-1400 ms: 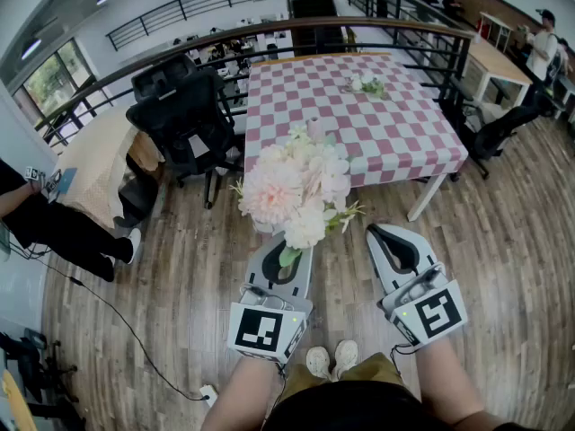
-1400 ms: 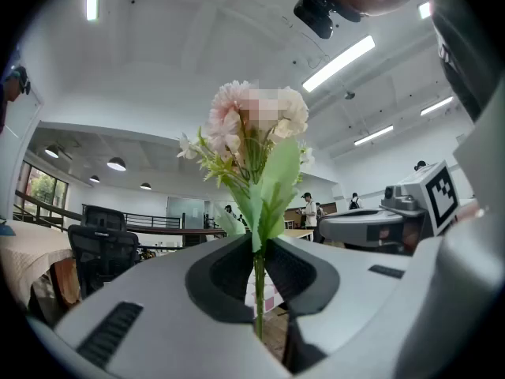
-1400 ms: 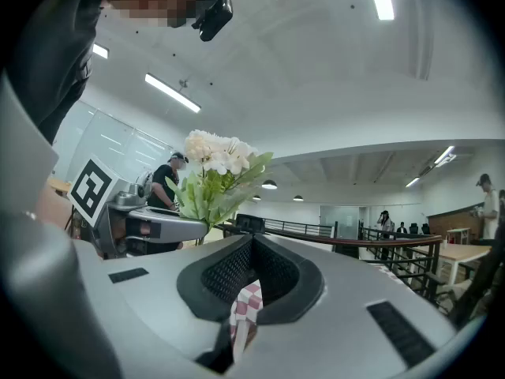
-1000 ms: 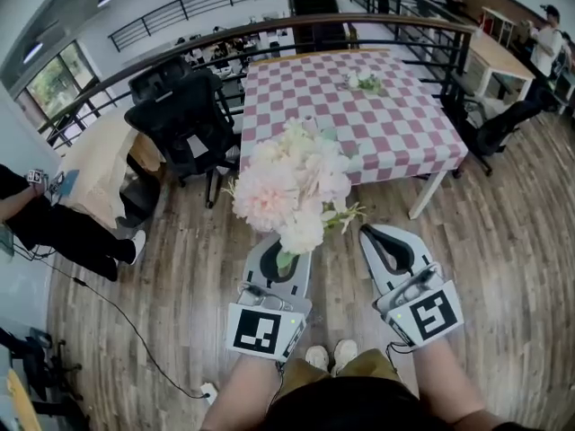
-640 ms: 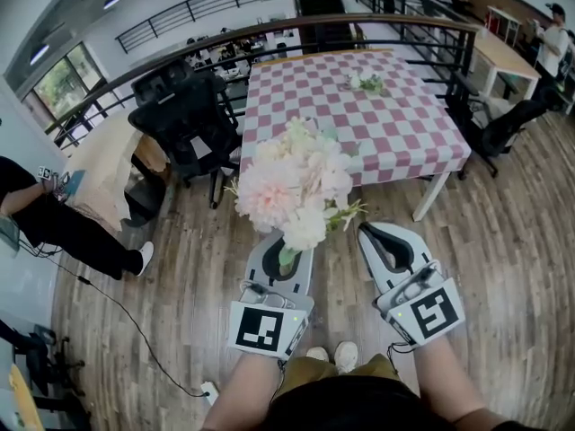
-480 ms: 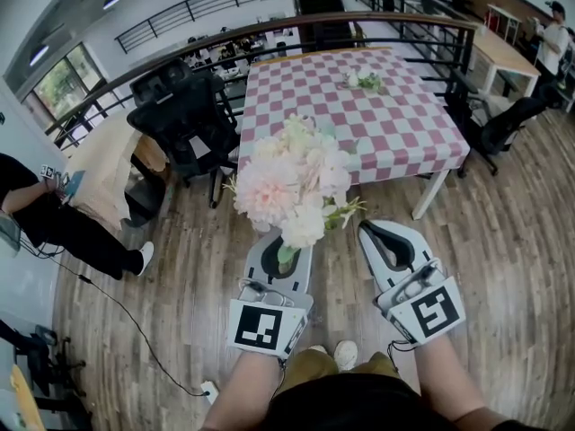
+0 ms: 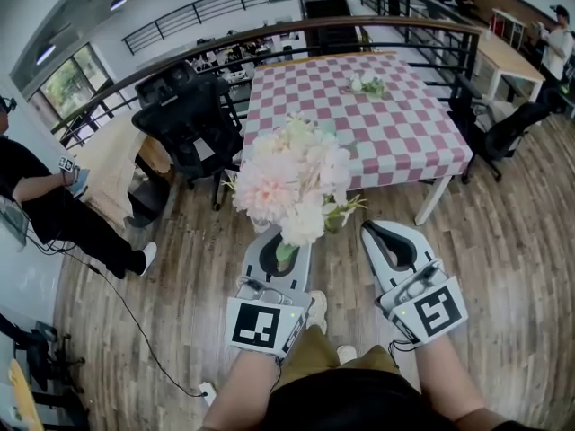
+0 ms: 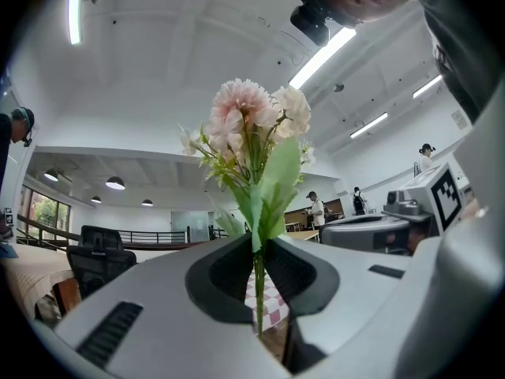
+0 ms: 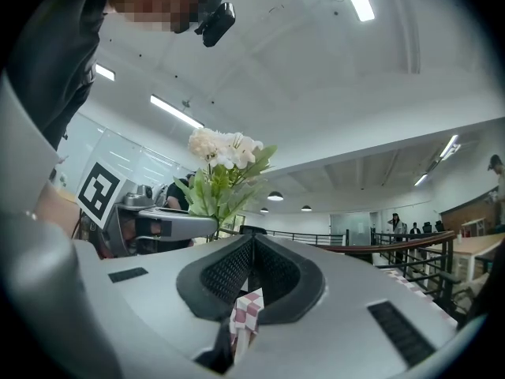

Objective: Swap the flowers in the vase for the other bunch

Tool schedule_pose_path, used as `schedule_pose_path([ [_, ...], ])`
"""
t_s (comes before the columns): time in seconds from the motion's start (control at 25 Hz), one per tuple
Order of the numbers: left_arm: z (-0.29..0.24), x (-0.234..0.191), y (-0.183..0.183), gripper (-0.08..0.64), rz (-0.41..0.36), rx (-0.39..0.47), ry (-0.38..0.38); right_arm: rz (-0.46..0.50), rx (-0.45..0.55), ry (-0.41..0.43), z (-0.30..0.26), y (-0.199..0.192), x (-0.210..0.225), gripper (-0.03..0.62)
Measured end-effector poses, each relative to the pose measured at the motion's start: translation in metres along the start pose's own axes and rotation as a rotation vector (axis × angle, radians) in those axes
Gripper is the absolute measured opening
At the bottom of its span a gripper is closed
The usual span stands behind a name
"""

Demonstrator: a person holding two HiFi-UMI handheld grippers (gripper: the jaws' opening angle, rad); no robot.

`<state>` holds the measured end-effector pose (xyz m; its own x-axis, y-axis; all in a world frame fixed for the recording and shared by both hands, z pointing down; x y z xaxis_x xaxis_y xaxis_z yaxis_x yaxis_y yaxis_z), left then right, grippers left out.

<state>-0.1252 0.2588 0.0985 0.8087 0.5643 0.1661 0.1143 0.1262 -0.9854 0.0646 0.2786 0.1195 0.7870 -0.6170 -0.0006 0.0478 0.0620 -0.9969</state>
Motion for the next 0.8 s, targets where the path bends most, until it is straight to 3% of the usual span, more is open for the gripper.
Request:
schedule_pose_path([
  [0.52,-0.038,-0.038,-0.027,0.046,-0.031,0.070,0.050,0.044,0.052,0.017,-0.047,-0.027,0.031,0.034],
  [0.8,-0.080,-0.072,-0.034,0.046,-0.044,0.102,0.034,0.069,0.065,0.011,-0.092,-0.028,0.055,0.034],
])
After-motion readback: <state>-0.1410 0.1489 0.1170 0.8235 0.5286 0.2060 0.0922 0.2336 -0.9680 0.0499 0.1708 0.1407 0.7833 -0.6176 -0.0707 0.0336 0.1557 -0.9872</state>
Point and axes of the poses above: the fingertips, and each gripper's own axes: z backward along the fingers, x to its right, y out of its top, the point moved 9 cm from there along z, backward along the fingers, and after that the axes turned 4 degrees about -z, right-handed, at the moved point
